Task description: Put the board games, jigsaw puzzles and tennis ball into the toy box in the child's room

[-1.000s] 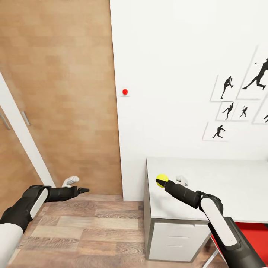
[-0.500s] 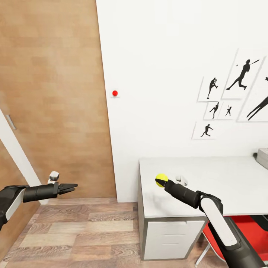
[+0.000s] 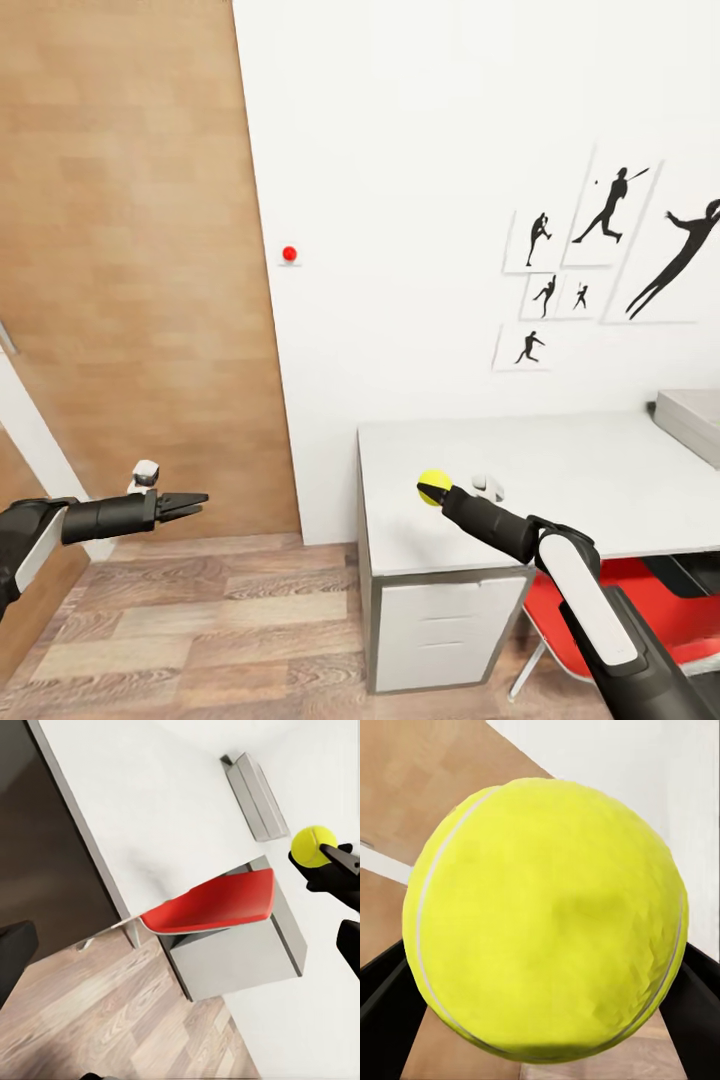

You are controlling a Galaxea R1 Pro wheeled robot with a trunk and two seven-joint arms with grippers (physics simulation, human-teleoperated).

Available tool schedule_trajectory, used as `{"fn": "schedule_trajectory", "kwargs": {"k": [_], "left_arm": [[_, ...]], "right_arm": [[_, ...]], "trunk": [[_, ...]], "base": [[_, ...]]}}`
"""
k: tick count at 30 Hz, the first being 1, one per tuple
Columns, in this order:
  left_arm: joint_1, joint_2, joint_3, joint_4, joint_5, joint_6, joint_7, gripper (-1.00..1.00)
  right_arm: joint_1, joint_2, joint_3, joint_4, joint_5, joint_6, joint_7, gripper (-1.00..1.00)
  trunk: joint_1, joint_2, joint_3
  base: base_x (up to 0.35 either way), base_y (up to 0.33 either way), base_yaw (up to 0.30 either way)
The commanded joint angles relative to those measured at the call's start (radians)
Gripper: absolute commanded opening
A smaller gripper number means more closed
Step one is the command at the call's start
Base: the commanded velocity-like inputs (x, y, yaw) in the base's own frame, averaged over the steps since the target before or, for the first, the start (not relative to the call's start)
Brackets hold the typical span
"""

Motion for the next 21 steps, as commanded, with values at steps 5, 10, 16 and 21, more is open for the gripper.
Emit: {"fn": "schedule_trajectory", "kwargs": {"k": [5, 10, 16, 21], "left_arm": [[-0.001, 0.001, 0.000, 0.000, 0.003, 0.010, -0.001, 1.00], [-0.001, 0.001, 0.002, 0.000, 0.003, 0.017, -0.003, 1.00], [-0.001, 0.005, 0.003, 0.000, 0.005, 0.023, -0.006, 1.00], [-0.001, 0.005, 0.004, -0.001, 0.005, 0.024, -0.006, 1.00]], "right_arm": [[0.001, -0.001, 0.001, 0.000, -0.001, 0.002, 0.000, -1.00], [0.001, -0.001, 0.001, 0.000, -0.001, 0.003, 0.000, -1.00], [0.001, -0.002, 0.000, 0.000, -0.001, 0.003, 0.001, -1.00], [0.001, -0.002, -0.001, 0.000, -0.001, 0.003, 0.001, -1.00]], "trunk": [[0.001, -0.002, 0.004], [0.001, -0.002, 0.011], [0.001, -0.002, 0.019], [0.001, -0.002, 0.025]], "base": [[-0.041, -0.114, -0.200], [-0.014, -0.026, -0.203], [-0.085, -0.003, -0.203], [-0.008, 0.000, -0.180]]}}
